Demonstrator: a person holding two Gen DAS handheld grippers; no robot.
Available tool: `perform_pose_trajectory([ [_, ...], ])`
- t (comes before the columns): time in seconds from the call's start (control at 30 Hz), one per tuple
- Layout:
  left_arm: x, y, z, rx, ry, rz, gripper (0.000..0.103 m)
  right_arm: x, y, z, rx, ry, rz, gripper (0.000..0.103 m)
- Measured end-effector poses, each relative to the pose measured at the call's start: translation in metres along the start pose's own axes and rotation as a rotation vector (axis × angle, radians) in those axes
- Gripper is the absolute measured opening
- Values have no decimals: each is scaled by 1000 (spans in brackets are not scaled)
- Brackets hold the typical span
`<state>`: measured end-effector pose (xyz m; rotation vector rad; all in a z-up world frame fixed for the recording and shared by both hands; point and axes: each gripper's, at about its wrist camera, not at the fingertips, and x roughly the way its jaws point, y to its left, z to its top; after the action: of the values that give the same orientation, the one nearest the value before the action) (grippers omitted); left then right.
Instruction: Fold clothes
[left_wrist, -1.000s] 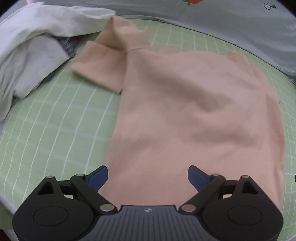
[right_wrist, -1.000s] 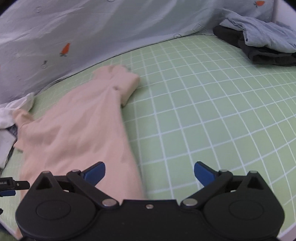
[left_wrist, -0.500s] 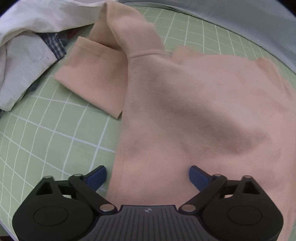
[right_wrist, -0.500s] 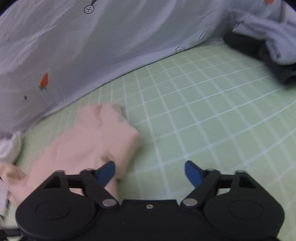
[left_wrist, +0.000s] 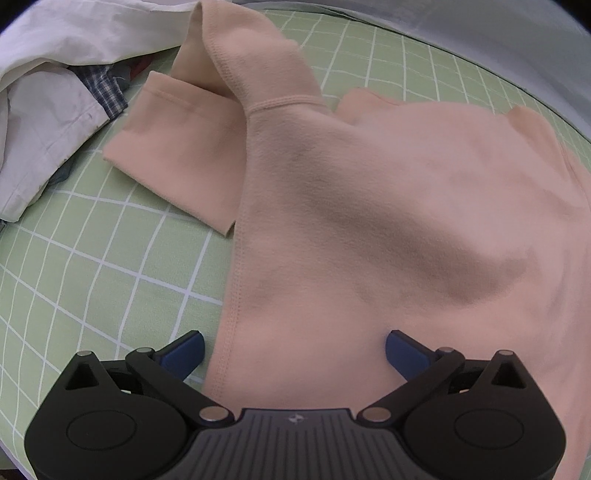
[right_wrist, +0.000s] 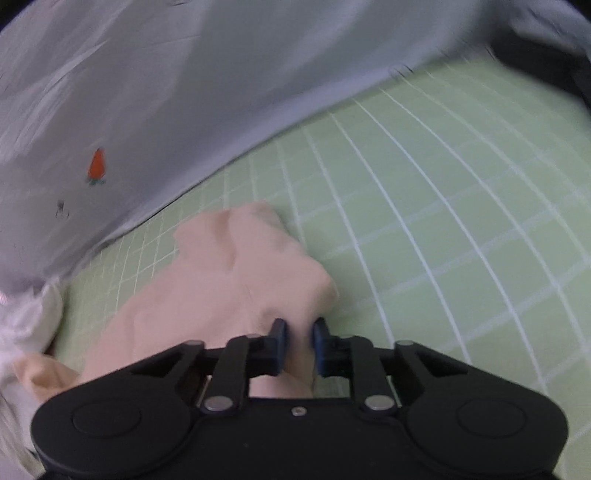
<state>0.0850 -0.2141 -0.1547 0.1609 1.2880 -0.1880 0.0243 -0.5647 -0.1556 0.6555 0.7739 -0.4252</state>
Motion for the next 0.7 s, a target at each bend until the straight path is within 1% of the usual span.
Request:
perform_pose_trajectory([
  [0.07, -1, -1, 0, 1, 4, 0, 103, -3, 18, 3, -80, -30, 0, 12],
  [0.17, -2, -2, -2, 3, 5, 1, 103, -7, 56, 4, -226, -68, 40, 11],
  [0.27, -4, -3, -5, 8, 5, -1, 103, -4, 94, -4, -375, -69, 86, 11],
  [0.3, -4, -4, -5, 10, 4, -2, 103, 1, 103, -8, -397, -51, 104, 11],
  [0.4, -6, -6, -8, 10, -4, -4, 103, 24, 111, -20, -407, 42, 132, 12],
  [0.47, -6, -5, -9, 12, -10, -6, 103, 28, 108, -28, -404, 54, 136, 12],
  [0.53, -4, -3, -9, 13, -15, -8, 103, 23, 104, -25, -385, 55, 149, 13],
  [0.57, -3, -1, -8, 14, -16, -8, 103, 19, 99, -22, -356, 55, 164, 15],
  [0.6, 1, 3, -5, 15, -17, -9, 103, 15, 95, -19, -326, 52, 177, 20],
  [0.7, 4, 6, -1, 16, -16, -9, 103, 1, 77, -8, -234, 17, 183, 30],
])
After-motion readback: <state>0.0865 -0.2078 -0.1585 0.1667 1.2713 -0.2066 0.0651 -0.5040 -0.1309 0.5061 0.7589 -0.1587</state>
